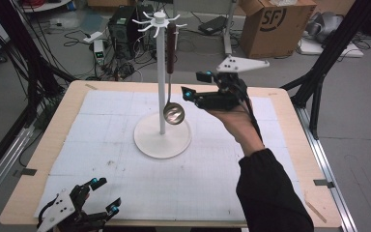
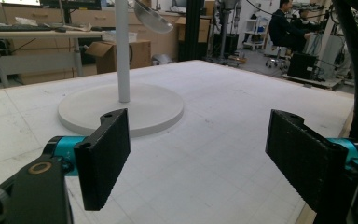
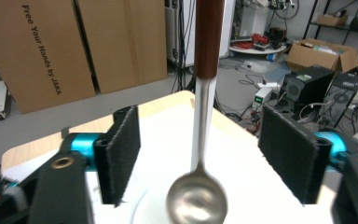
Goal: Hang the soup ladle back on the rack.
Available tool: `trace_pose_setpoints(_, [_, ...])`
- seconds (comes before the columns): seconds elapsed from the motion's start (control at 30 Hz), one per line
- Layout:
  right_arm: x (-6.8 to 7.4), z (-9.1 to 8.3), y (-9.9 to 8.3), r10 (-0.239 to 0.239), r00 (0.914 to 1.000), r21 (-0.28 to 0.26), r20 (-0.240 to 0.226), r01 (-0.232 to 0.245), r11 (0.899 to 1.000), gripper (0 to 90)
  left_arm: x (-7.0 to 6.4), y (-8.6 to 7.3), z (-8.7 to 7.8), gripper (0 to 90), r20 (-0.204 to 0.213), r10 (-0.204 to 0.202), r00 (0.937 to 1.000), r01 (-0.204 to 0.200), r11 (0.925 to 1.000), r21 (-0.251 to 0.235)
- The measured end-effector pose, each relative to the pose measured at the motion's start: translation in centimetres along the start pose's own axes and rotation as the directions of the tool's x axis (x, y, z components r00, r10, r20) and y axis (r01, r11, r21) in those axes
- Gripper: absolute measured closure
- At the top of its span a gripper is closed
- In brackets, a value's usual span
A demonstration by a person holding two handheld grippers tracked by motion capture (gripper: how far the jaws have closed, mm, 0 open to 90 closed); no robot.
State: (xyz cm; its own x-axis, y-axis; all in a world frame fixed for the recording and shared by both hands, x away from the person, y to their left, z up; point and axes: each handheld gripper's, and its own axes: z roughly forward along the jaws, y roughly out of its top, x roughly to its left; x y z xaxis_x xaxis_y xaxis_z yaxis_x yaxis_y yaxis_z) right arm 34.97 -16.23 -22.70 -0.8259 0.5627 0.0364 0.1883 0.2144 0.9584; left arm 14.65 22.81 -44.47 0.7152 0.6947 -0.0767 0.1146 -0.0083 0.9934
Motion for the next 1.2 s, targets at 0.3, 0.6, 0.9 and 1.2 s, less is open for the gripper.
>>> trace_pose_setpoints(0.3, [1.5, -4.5, -4.0, -0.024, 0.9997, -0.014, -0.007, 0.024, 1.0, 21.8, -0.2, 0.0, 0.1, 22.4, -0.001, 0.006, 1.0, -0.006, 1.0, 0.006])
trace_pose_setpoints(0.6, [3.5, -8.1, -8.6, -0.025, 0.9997, -0.06, -0.003, 0.025, 0.998, 21.0, -0.3, 0.0, 0.2, 22.4, -0.002, 0.01, 0.9999, -0.01, 0.9999, 0.009])
trace_pose_setpoints(0.9, [4.2, -9.6, -14.1, 0.035, 0.9993, -0.047, 0.008, -0.035, 0.998, 20.2, -0.3, 0.0, 0.2, 22.2, -0.003, 0.014, 0.9999, -0.014, 0.9999, 0.003])
trace_pose_setpoints(1.2, [4.7, -11.4, -18.6, 0.093, 0.9948, -0.067, 0.042, -0.09, 0.994, 19.8, -0.4, 0.0, 0.2, 22.2, -0.001, 0.015, 0.9999, -0.015, 0.9999, 0.001])
